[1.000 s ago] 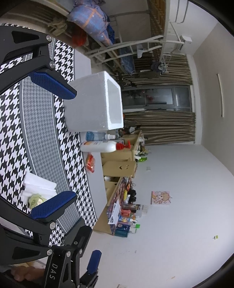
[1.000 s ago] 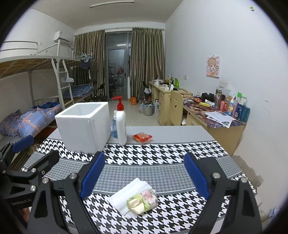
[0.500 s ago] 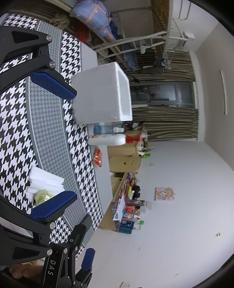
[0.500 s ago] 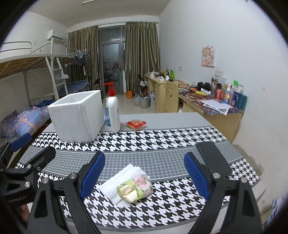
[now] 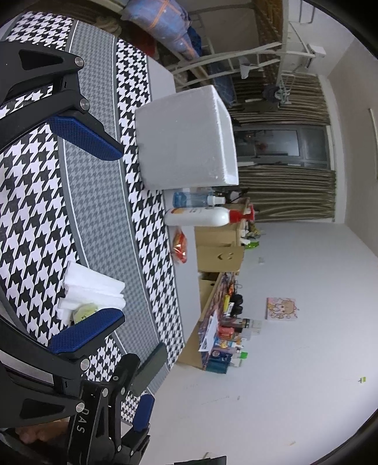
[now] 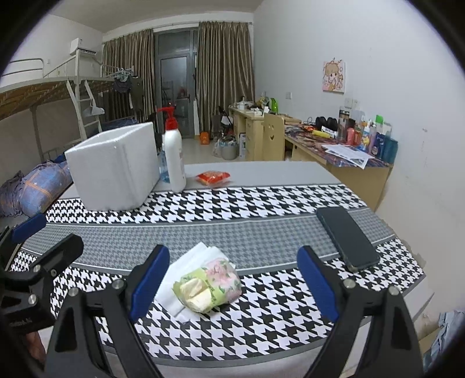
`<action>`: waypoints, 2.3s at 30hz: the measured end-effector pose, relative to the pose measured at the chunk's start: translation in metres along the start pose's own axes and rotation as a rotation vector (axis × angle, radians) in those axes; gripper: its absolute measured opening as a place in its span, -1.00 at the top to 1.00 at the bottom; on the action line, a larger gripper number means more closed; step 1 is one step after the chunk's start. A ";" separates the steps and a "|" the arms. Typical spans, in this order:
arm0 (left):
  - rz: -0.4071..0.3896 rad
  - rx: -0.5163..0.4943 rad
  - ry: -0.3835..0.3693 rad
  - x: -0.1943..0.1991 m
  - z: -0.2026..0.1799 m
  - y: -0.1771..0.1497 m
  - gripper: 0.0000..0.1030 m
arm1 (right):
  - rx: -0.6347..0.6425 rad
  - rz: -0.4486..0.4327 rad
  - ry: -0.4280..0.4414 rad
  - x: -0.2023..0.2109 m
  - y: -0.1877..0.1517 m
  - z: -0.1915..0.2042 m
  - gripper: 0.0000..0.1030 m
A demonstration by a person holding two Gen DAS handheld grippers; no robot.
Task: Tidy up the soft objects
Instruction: 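Bring both tools over the white tissue and floral wet-wipe pack, then lower the left tool onto the white tissue and close on it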
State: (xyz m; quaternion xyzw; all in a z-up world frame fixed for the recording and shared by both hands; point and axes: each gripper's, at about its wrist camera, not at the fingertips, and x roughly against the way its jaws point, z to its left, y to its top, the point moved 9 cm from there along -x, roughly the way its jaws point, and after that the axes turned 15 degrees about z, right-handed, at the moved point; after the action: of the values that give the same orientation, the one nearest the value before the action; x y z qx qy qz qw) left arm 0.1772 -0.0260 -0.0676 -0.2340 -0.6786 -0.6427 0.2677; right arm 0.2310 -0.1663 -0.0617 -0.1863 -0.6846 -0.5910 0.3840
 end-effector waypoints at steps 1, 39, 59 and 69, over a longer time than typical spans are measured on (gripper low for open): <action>0.002 0.005 -0.001 -0.001 0.001 -0.001 -0.98 | -0.001 0.004 0.001 -0.002 -0.001 0.000 -0.79; 0.177 -0.018 -0.046 -0.066 -0.017 -0.017 -0.98 | -0.031 0.223 -0.076 -0.071 -0.042 -0.024 -0.79; 0.257 -0.108 -0.088 -0.091 -0.054 -0.027 -0.98 | -0.112 0.195 -0.140 -0.054 -0.047 -0.071 -0.79; 0.345 -0.167 -0.140 -0.105 -0.077 -0.038 -0.59 | -0.114 0.196 -0.090 -0.057 -0.048 -0.069 -0.79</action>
State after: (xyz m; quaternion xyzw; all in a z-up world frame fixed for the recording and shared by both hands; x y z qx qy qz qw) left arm 0.2357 -0.1025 -0.1636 -0.4124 -0.5895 -0.6236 0.3057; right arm 0.2542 -0.2317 -0.1359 -0.3002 -0.6448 -0.5797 0.3976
